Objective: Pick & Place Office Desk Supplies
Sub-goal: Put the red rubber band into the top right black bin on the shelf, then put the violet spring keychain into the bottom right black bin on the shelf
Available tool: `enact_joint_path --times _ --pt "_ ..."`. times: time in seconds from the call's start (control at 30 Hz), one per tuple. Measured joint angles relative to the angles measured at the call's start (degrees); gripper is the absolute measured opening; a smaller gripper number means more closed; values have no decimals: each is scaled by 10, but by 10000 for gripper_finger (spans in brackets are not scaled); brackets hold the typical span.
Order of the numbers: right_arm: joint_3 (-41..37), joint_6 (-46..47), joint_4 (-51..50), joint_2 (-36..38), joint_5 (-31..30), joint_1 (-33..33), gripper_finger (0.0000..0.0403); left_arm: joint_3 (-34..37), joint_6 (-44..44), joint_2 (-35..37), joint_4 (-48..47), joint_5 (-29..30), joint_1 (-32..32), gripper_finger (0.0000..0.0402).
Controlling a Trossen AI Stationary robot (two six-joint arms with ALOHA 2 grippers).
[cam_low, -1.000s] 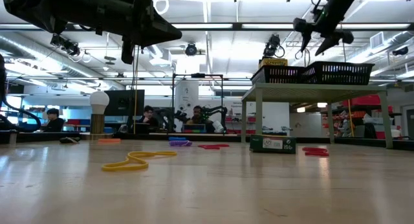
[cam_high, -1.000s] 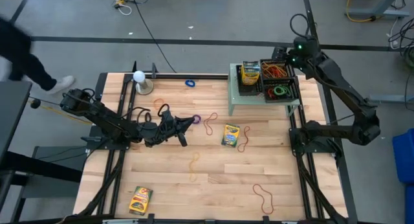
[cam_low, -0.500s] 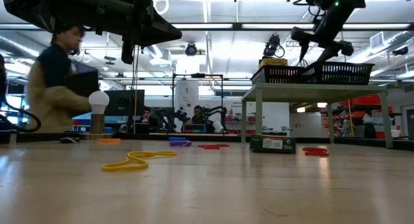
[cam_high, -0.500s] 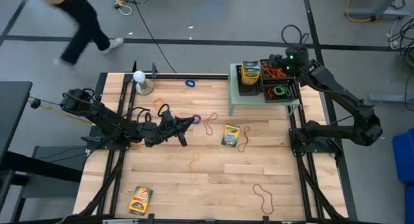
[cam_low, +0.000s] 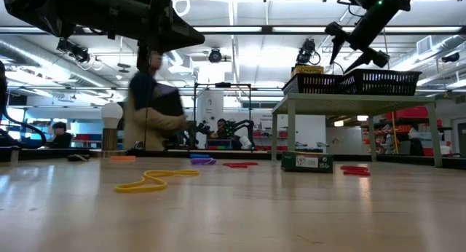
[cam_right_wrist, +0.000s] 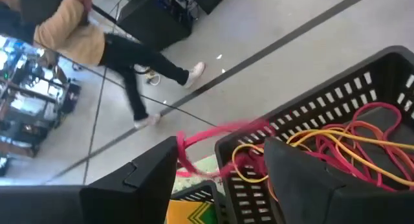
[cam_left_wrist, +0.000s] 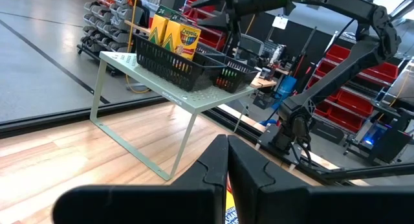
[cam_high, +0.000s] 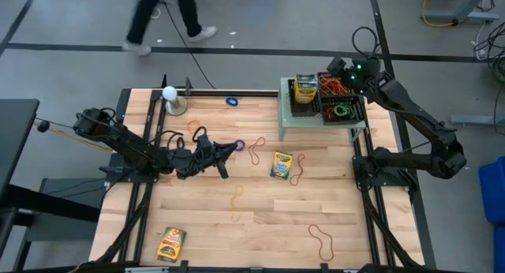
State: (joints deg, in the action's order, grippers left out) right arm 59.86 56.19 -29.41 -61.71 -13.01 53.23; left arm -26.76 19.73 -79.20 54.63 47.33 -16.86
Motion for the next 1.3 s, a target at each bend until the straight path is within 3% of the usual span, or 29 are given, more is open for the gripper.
enact_joint_path --times 0.33,0.47,0.57,0.67,0.8,0.93,1.13,1.3 --pt "0 17 1 0 0 0 281 0 0 0 0 0 0 14" --pt "0 -46 1 0 5 0 289 0 0 0 0 0 0 14" --pt "0 -124 -2 2 39 0 273 0 0 0 0 0 0 14" --pt "0 -206 -10 20 51 -23 224 0 0 0 0 0 0 14" --pt "0 -299 -42 48 13 -102 124 0 0 0 9 2 1 14" --pt "-6 -345 -69 69 -79 -218 23 0 0 0 9 5 12 14" --pt "-102 -357 -6 104 -205 -402 21 0 5 0 10 -2 12 14" --pt "-171 -372 67 112 -266 -528 5 0 9 0 31 -11 23 14"
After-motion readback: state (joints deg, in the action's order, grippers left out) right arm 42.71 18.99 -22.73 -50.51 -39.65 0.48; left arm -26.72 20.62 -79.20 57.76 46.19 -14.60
